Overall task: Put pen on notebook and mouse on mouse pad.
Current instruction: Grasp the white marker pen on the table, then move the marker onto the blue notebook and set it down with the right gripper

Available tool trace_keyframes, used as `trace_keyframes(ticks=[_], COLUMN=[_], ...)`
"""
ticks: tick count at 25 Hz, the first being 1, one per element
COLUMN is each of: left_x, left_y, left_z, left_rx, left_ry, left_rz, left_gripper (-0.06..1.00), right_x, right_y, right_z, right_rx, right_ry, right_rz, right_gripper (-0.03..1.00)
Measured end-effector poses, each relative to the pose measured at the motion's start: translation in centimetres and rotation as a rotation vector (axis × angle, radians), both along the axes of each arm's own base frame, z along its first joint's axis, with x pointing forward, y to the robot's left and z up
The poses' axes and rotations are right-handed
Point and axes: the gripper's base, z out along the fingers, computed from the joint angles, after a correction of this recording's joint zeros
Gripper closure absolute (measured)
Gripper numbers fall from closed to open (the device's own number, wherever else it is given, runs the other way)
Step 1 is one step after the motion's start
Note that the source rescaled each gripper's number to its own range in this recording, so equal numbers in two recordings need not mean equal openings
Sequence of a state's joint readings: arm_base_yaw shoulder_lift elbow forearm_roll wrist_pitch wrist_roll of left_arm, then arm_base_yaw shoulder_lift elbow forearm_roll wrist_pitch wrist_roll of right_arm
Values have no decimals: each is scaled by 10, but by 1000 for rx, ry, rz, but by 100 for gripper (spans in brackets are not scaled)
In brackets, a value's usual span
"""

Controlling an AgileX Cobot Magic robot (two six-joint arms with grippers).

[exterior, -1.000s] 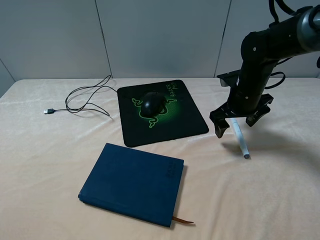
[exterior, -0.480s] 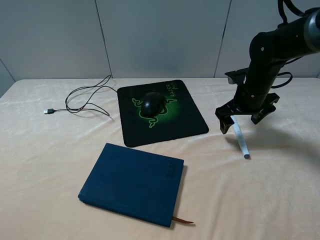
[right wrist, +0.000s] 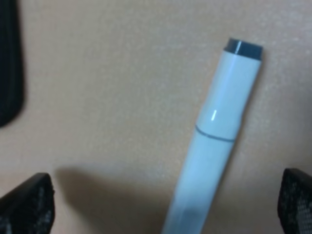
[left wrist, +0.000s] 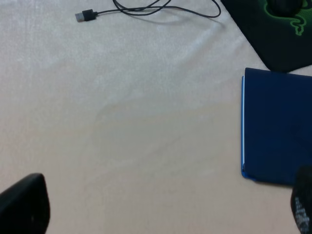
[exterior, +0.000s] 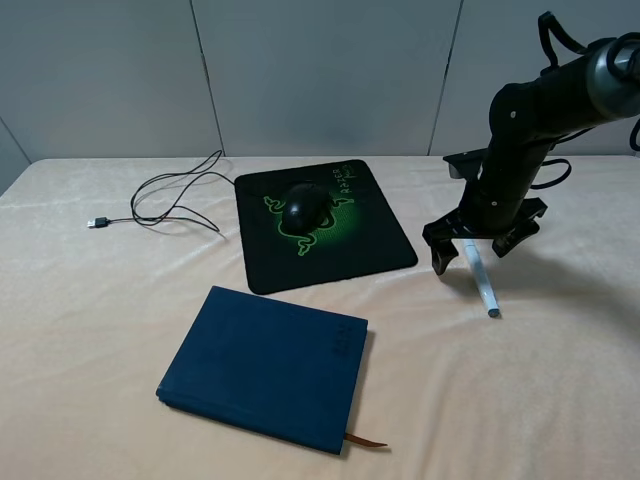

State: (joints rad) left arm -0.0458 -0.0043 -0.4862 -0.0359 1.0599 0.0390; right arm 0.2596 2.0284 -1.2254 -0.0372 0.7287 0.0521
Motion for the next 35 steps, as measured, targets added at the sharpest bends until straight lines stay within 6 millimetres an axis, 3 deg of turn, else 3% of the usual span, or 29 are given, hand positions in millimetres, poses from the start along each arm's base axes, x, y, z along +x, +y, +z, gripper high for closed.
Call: trace_keyframes(ticks=[7,9,25,35], left_x=[0,0,0,0], left_y=[0,0,0,0], left_z=[0,0,0,0], left_rx=[0,0,0,0], left_ry=[0,0,-1,-1], left_rz=[0,0,0,0], left_gripper=[-6,-6,-6,-6], right_x=[0,0,0,-1], right_y=[0,0,0,0], right_z=[-6,-6,-6,-6], right_rx=[-2,-2,-3,-5], right_ry=[15,15,17,24], right_rz=[-1,-1,-2,-2], right_gripper=[-3,1,96,97])
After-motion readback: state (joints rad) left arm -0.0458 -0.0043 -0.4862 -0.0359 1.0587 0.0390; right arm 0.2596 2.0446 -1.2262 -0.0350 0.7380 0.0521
